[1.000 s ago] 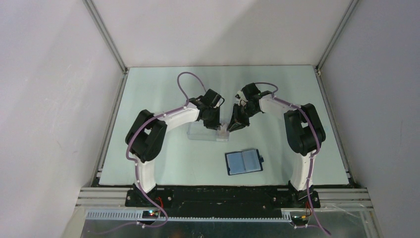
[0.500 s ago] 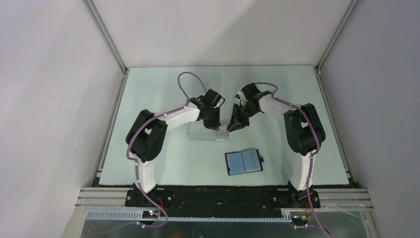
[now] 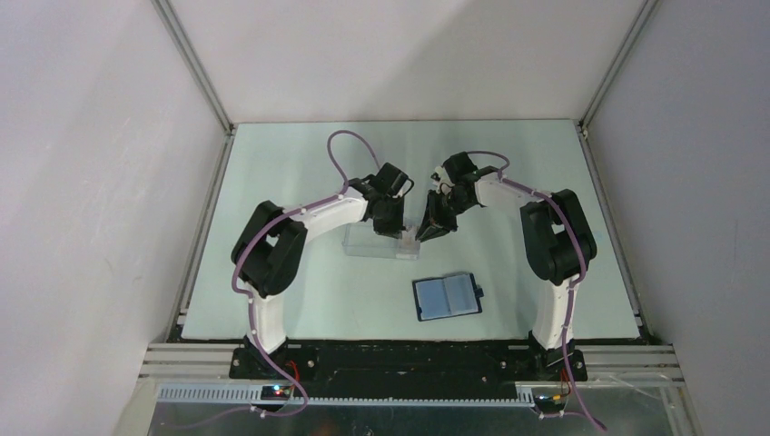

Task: Put the credit cards into the card holder
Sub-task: Pick up the credit card from the storage box.

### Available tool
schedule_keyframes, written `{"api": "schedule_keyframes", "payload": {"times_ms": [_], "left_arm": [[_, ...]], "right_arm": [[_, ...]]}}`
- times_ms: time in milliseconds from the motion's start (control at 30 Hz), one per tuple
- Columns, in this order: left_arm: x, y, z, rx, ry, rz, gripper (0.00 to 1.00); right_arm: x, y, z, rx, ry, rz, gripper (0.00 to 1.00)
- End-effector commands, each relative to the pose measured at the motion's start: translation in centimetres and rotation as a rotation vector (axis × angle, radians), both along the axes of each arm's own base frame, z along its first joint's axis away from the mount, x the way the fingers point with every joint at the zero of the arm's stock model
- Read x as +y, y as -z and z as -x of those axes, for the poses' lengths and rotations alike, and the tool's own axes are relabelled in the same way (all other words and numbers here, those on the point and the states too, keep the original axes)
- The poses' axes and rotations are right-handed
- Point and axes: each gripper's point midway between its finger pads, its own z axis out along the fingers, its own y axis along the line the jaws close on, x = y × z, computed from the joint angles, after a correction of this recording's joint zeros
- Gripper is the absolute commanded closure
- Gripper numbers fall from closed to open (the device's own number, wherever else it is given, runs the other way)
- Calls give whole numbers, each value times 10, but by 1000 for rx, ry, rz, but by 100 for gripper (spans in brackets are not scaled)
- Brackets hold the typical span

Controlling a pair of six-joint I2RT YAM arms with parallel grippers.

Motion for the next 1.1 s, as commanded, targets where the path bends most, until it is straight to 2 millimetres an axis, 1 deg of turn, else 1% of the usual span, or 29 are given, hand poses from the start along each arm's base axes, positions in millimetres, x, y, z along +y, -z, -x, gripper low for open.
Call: {"api": "schedule_keyframes", "payload": {"times_ms": [0, 133, 233, 367, 733, 800, 1000, 1067], "left_arm": [[-29, -38, -6, -84, 55, 94, 92], [-30, -47, -7, -101, 58, 104, 91], [-31, -51, -6, -109, 63, 106, 86], [-31, -51, -6, -107, 71, 101, 82], [-36, -58, -4, -121, 89, 89, 82], [-37, -60, -3, -119, 85, 100, 83], [-46, -75, 0, -111, 87, 156, 83], [-47, -77, 1, -106, 90, 168, 83]], "right_arm": [[2, 18, 7, 27, -27, 37, 88], [2, 18, 7, 30, -26, 37, 88], [3, 18, 8, 30, -28, 36, 88], [3, 18, 8, 31, -27, 35, 88], [3, 18, 9, 32, -30, 36, 88], [3, 18, 8, 31, -29, 37, 88], [3, 19, 9, 33, -29, 39, 88], [3, 19, 9, 33, -30, 40, 88]]}}
